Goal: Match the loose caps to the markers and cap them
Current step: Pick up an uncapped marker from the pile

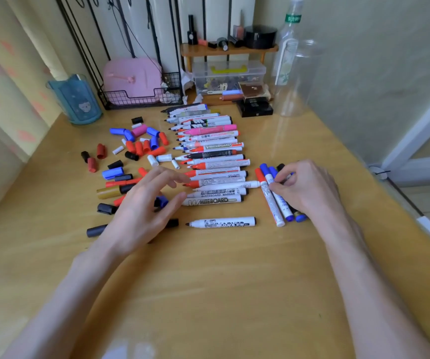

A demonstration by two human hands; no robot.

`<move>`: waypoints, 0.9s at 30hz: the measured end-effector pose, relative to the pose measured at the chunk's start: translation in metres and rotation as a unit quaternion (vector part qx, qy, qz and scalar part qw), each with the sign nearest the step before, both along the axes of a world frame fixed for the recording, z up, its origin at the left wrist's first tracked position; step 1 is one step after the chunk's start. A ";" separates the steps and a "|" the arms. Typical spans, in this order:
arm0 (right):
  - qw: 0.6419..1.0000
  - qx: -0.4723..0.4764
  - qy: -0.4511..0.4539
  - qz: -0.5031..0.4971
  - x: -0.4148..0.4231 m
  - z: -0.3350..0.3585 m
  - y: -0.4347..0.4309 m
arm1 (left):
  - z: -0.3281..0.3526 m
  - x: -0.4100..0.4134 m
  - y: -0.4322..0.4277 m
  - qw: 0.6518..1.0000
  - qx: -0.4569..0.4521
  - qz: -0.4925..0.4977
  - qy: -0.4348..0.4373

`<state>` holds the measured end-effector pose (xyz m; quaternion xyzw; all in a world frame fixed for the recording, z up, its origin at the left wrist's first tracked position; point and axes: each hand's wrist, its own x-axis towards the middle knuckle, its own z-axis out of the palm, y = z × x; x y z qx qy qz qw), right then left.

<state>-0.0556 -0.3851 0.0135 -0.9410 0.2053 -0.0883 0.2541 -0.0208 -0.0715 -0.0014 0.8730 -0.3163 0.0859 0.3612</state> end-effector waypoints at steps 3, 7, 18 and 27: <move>1.000 0.001 -0.003 0.004 0.000 -0.002 0.001 | -0.002 -0.002 0.014 1.000 -0.006 0.013 0.000; 0.999 -0.007 -0.040 0.019 0.001 -0.003 0.005 | -0.006 -0.001 0.030 1.000 -0.003 0.022 -0.003; 0.922 0.034 -0.007 0.385 -0.008 -0.009 0.056 | -0.013 0.002 0.055 0.998 0.032 0.051 -0.022; 0.931 0.030 -0.082 0.354 -0.004 -0.016 0.061 | -0.012 0.001 0.058 0.997 0.041 0.056 -0.033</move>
